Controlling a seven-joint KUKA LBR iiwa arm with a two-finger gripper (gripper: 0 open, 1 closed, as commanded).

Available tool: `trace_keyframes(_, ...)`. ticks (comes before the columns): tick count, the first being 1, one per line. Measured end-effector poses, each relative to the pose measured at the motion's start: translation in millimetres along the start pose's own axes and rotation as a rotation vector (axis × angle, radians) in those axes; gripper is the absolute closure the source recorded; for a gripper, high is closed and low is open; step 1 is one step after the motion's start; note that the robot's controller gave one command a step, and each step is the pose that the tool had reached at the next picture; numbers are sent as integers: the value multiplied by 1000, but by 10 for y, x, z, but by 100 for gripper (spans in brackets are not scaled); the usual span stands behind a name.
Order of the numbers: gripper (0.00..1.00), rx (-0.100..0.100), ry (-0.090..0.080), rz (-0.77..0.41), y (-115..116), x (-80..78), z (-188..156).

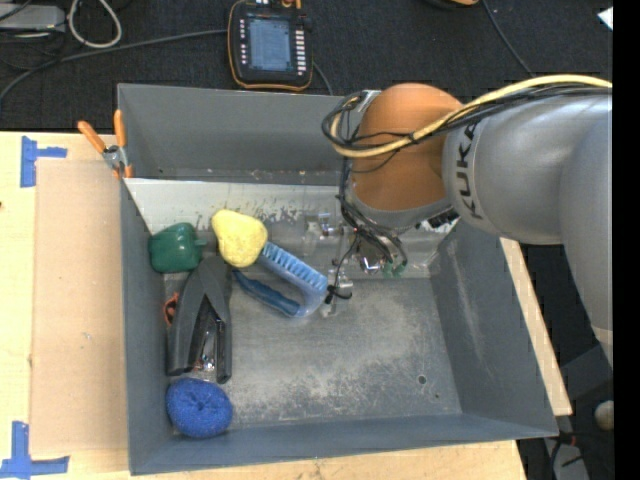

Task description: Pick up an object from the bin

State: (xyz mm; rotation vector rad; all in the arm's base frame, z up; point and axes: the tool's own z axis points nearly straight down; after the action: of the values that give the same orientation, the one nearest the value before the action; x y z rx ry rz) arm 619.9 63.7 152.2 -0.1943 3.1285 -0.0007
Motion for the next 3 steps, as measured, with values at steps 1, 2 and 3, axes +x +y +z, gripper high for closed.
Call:
trace_keyframes(1,0,0,-2,53,394,-44,510)
trace_keyframes(2,0,4,-11,-25,406,-101,741)
trace_keyframes(3,100,-4,-8,124,359,-99,744)
